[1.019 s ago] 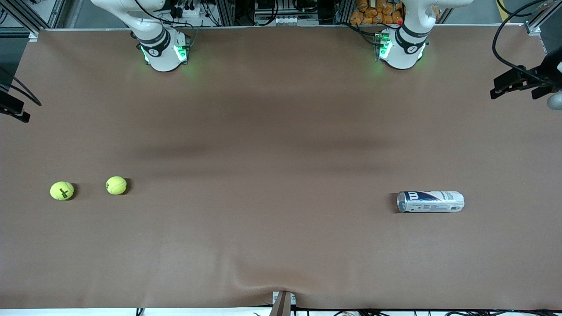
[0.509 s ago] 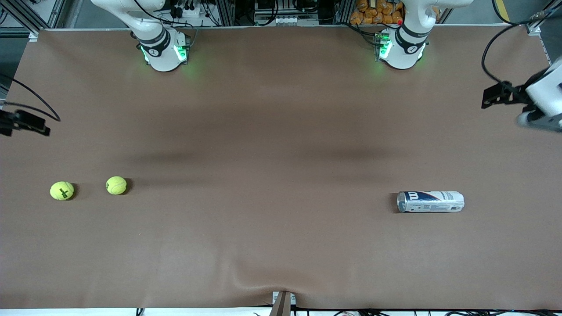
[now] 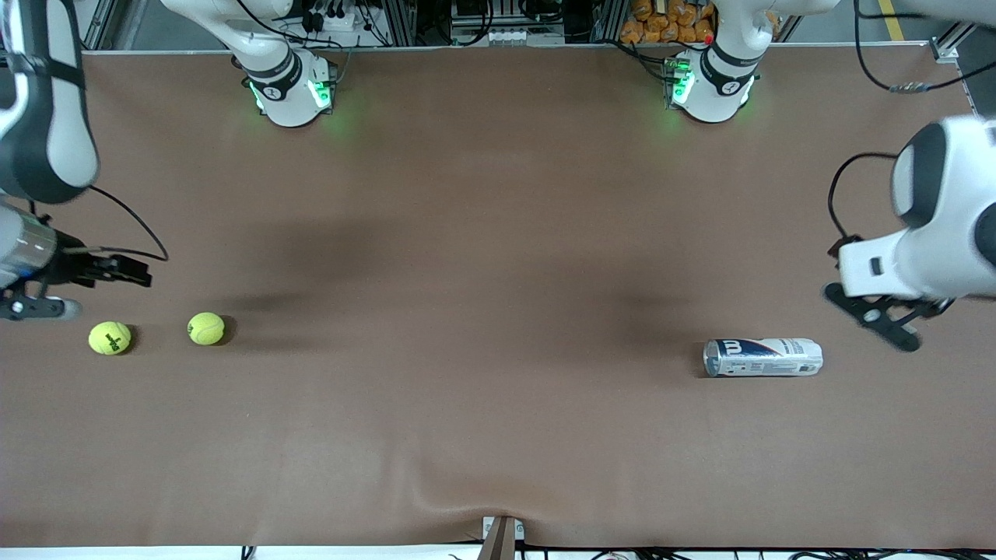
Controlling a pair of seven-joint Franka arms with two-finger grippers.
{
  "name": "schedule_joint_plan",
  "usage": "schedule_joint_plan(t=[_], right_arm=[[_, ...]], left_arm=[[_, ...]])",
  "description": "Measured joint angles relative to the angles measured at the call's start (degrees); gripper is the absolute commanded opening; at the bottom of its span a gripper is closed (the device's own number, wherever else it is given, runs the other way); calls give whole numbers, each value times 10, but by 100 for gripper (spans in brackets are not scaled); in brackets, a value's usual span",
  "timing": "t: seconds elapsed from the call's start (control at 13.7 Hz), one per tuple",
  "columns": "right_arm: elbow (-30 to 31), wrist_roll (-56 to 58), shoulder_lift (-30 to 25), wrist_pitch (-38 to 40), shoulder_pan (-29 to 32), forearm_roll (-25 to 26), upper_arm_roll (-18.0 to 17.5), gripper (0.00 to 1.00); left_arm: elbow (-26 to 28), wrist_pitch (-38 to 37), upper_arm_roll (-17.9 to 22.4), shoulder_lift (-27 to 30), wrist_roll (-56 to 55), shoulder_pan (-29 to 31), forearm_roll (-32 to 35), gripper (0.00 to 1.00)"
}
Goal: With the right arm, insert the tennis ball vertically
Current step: 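Reach the right gripper to a tennis ball while the left gripper reaches the can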
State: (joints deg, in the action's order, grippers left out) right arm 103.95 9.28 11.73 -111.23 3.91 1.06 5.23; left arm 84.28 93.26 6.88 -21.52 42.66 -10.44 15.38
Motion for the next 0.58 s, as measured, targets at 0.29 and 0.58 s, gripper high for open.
schedule_joint_plan(t=[0.29,0.58], right_arm=[[27,0,66,-80,-5,0,-4,100],[31,0,142,-150,-10,0,-6,100]], left_arm=[[2,54,-1,-71,60,0,33,100],[3,100,-10,-142,98,-7,95,100]])
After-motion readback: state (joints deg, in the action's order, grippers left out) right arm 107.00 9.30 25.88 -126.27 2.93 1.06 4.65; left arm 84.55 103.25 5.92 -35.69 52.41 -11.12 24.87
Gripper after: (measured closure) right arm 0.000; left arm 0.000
